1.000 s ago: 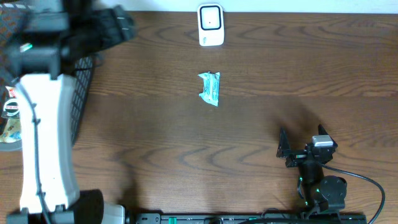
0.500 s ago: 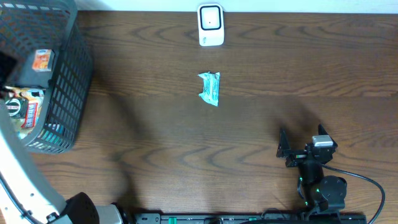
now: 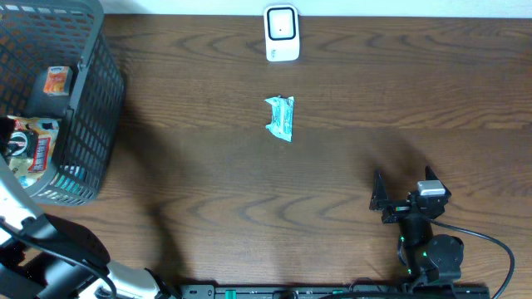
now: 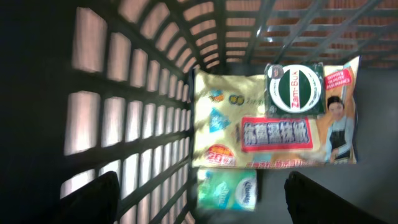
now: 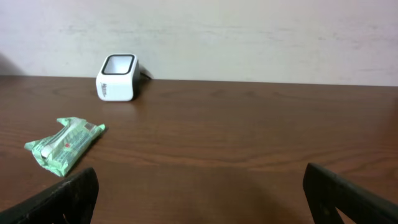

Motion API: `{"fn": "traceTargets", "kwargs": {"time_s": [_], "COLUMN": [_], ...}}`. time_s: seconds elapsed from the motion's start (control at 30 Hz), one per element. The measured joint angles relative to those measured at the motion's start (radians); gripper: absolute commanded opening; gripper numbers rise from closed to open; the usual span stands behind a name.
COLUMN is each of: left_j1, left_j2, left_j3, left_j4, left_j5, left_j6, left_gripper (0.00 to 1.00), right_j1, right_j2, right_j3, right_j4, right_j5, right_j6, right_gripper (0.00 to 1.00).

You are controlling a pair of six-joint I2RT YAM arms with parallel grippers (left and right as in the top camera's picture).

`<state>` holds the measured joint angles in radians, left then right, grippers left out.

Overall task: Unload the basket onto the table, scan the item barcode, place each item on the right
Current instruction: 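Reach the left gripper into the basket and grasp the yellow snack bag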

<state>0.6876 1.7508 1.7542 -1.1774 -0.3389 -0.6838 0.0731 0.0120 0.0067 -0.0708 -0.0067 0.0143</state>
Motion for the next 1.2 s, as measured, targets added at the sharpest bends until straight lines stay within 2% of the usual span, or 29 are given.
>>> {"fn": "traceTargets", "kwargs": {"time_s": [0.3,0.57,0.73,0.87,1.2], "left_j1": [0.000,0.000,0.000,0.000,0.003], "left_j2": [0.081,0.128,0.157,0.157,0.158], "left_j3": [-0.049,-0.049,-0.049,-0.049,-0.132], "left_j4": [0.103,0.090,0.121,0.111,0.140], "left_j5": [0.006,0.069,0.165,0.180,0.184], "left_j6": [0.016,0.034,0.141,0.192,0.218], "left_gripper": [0.84,0.83,0.83,0.83,0.83], "right_j1": [0.000,0.000,0.000,0.000,0.000], "right_j2": [0.000,0.000,0.000,0.000,0.000], "right_j3": [0.000,0.000,0.000,0.000,0.000], "right_j4": [0.000,0.000,0.000,0.000,0.000], "right_j5": [0.000,0.000,0.000,0.000,0.000], "right_j6": [0.000,0.000,0.000,0.000,0.000], "right_gripper": [0.99,0.99,0.99,0.99,0.99]}}
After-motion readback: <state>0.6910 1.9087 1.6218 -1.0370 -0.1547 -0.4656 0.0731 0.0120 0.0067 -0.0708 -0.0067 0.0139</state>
